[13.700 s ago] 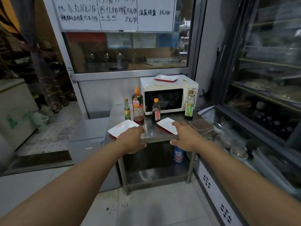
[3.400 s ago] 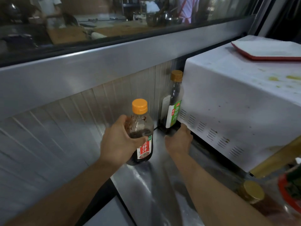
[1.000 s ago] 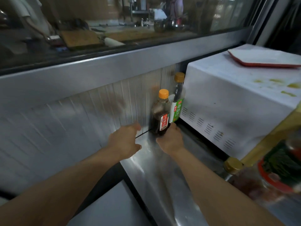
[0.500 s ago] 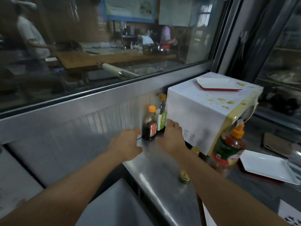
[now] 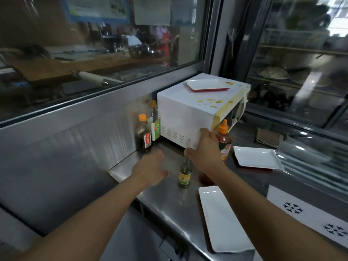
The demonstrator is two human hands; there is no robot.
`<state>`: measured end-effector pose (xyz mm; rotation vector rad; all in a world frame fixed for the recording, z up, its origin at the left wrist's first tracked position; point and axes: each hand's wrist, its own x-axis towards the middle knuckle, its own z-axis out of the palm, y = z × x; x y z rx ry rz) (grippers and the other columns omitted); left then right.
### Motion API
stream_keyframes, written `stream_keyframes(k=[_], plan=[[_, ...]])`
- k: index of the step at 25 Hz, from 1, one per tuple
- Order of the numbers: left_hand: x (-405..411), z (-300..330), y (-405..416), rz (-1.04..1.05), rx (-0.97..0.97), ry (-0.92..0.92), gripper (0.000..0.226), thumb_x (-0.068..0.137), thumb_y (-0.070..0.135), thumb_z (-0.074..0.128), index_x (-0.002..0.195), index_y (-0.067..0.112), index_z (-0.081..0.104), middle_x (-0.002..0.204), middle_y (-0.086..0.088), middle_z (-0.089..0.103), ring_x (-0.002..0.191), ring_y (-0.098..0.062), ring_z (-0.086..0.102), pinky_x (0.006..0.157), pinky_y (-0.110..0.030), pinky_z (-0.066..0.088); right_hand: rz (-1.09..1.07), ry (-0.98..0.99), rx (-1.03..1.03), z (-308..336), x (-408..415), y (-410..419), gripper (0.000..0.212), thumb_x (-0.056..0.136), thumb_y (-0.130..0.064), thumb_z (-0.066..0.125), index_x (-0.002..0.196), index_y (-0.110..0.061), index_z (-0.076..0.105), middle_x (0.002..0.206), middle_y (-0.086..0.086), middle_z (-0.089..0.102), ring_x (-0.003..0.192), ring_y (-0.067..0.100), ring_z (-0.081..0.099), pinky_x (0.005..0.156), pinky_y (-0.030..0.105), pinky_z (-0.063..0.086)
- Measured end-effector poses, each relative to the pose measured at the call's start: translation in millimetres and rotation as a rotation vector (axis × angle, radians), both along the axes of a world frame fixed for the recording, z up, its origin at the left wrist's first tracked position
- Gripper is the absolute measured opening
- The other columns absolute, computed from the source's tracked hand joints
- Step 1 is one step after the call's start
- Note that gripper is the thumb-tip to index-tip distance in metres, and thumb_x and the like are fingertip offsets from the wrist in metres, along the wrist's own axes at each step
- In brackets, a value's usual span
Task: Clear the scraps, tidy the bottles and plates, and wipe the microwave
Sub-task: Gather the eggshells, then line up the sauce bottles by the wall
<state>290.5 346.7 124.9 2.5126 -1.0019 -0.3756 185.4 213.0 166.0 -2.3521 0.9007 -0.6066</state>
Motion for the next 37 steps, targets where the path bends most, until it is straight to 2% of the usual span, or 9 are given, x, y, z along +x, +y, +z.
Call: stream_keyframes(k=[7, 12, 16, 18, 21, 24, 27, 31, 37], plan=[[-6.2, -47.6, -47.1, 0.038, -0.005, 0.087, 0.055, 0.074, 0.036, 0.070, 0.120, 0.019, 0.047, 0.119, -0.006, 0.056, 0.108, -0.027, 0.054, 0.090, -0.041, 0.049, -0.202, -0.153, 0.065, -30.5, -39.0, -56.4, 0.067, 0.075, -0.014, 0.074, 0.132, -0.018, 0.039, 0.136, 0.005, 0.042, 0.125, 0.023, 0.042, 0.098, 0.037, 0.043], [-6.0, -74.5, -75.8, 0.219, -0.086, 0.143, 0.068, 0.073, 0.038, 0.075, 0.132, 0.023, 0.046, 0.123, -0.002, 0.059, 0.109, -0.022, 0.057, 0.089, -0.032, 0.048, -0.282, -0.130, 0.142, -66.0, -44.7, -94.5, 0.090, 0.073, -0.023, 0.079, 0.143, -0.016, 0.023, 0.148, 0.008, 0.027, 0.137, 0.025, 0.024, 0.105, 0.039, 0.035], [-7.7, -86.0, -98.0, 0.324, -0.197, 0.120, 0.058, 0.074, 0.035, 0.076, 0.126, 0.023, 0.052, 0.120, 0.000, 0.061, 0.105, -0.023, 0.060, 0.085, -0.034, 0.049, -0.211, -0.101, 0.327, -94.7, -37.4, -121.2, 0.107, 0.067, -0.029, 0.084, 0.148, -0.016, 0.015, 0.154, 0.006, 0.022, 0.141, 0.025, 0.022, 0.113, 0.044, 0.031], [-9.0, -88.2, -106.9, 0.346, -0.226, 0.074, 0.044, 0.074, 0.034, 0.076, 0.112, 0.024, 0.057, 0.105, 0.001, 0.064, 0.099, -0.024, 0.060, 0.077, -0.031, 0.048, -0.154, -0.122, 0.380, -104.8, -30.8, -130.2, 0.109, 0.064, -0.028, 0.086, 0.147, -0.015, 0.016, 0.153, 0.006, 0.026, 0.140, 0.024, 0.027, 0.113, 0.045, 0.032], [-12.7, -89.3, -116.7, 0.379, -0.228, 0.037, 0.025, 0.074, 0.035, 0.075, 0.086, 0.028, 0.053, 0.083, 0.003, 0.061, 0.089, -0.025, 0.061, 0.069, -0.030, 0.046, -0.089, -0.193, 0.412, -114.4, -20.4, -139.4, 0.104, 0.059, -0.028, 0.088, 0.143, -0.018, 0.026, 0.142, 0.000, 0.043, 0.127, 0.017, 0.045, 0.104, 0.035, 0.041], [-14.3, -90.2, -121.8, 0.425, -0.212, 0.001, 0.023, 0.076, 0.035, 0.073, 0.084, 0.026, 0.055, 0.085, -0.002, 0.064, 0.089, -0.029, 0.060, 0.071, -0.032, 0.047, -0.049, -0.227, 0.418, -120.6, -15.7, -142.5, 0.096, 0.056, -0.029, 0.088, 0.135, -0.021, 0.034, 0.130, -0.004, 0.052, 0.107, 0.007, 0.048, 0.090, 0.024, 0.040], [-14.5, -87.6, -123.0, 0.461, -0.200, -0.005, 0.027, 0.075, 0.035, 0.074, 0.078, 0.027, 0.049, 0.083, -0.001, 0.061, 0.090, -0.029, 0.061, 0.074, -0.034, 0.049, -0.035, -0.259, 0.400, -124.9, -13.8, -146.5, 0.088, 0.055, -0.029, 0.089, 0.127, -0.021, 0.040, 0.117, -0.008, 0.055, 0.102, 0.009, 0.052, 0.085, 0.021, 0.042], [-16.5, -82.4, -119.4, 0.491, -0.212, -0.006, 0.027, 0.077, 0.033, 0.073, 0.080, 0.025, 0.048, 0.090, -0.006, 0.065, 0.091, -0.030, 0.060, 0.077, -0.038, 0.050, -0.006, -0.275, 0.369, -122.9, -11.5, -148.1, 0.084, 0.054, -0.032, 0.089, 0.123, -0.019, 0.043, 0.107, -0.013, 0.050, 0.095, 0.007, 0.052, 0.070, 0.006, 0.036], [-4.0, -59.0, -100.2, 0.569, -0.239, -0.048, 0.025, 0.078, 0.038, 0.071, 0.085, 0.020, 0.054, 0.088, -0.003, 0.062, 0.088, -0.027, 0.059, 0.072, -0.036, 0.048, 0.052, -0.267, 0.328, -101.7, 3.0, -136.7, 0.083, 0.053, -0.039, 0.087, 0.121, -0.020, 0.043, 0.102, -0.013, 0.050, 0.090, 0.006, 0.053, 0.068, 0.010, 0.038]])
